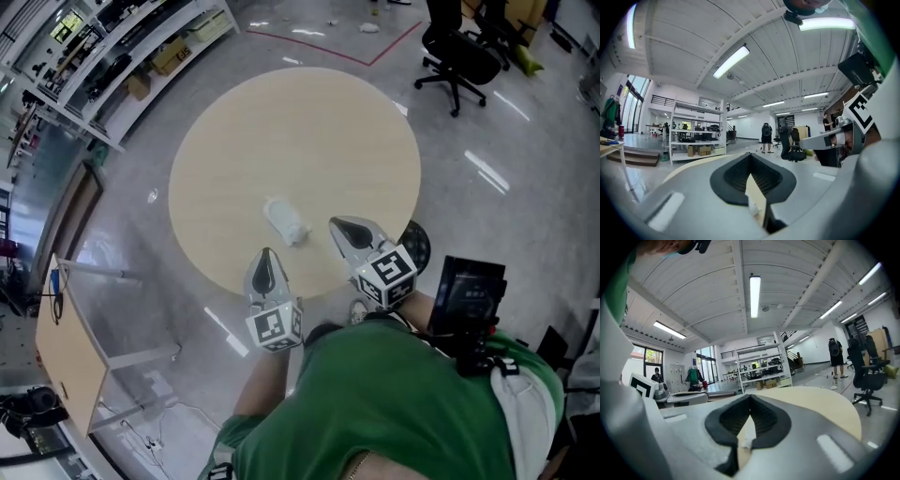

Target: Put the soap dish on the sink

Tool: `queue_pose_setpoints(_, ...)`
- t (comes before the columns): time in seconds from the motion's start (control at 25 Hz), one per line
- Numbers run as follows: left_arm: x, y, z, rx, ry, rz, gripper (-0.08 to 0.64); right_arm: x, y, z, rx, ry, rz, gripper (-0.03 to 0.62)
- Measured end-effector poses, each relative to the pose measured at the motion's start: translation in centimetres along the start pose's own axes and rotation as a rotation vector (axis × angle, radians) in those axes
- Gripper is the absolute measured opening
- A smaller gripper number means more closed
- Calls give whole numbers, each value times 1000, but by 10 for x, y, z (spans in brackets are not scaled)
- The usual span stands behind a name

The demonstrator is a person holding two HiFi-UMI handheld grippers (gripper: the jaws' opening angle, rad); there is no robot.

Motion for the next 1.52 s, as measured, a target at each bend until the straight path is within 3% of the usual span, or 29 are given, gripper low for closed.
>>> queue_pose_setpoints(0.32, 20, 14, -1, 10, -85, -46, 5, 19, 2, 26, 5, -29, -25, 2)
queue_pose_setpoints(0.6, 53, 9, 20, 35, -132, -48, 5, 26, -5, 74, 14, -45, -17, 2)
queue_pose_setpoints(1.52, 70, 2, 20, 64, -158, -48, 5, 35, -7, 93, 44, -78, 0, 2)
Point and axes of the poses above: the fingertips, and each gripper's own axes: x backward along the fingers, z to its left, y out of its top, the point moved 3 cm from there along x, backward along the fingers, and after that the axes turned 12 degrees about z, right-handed, at the moved point
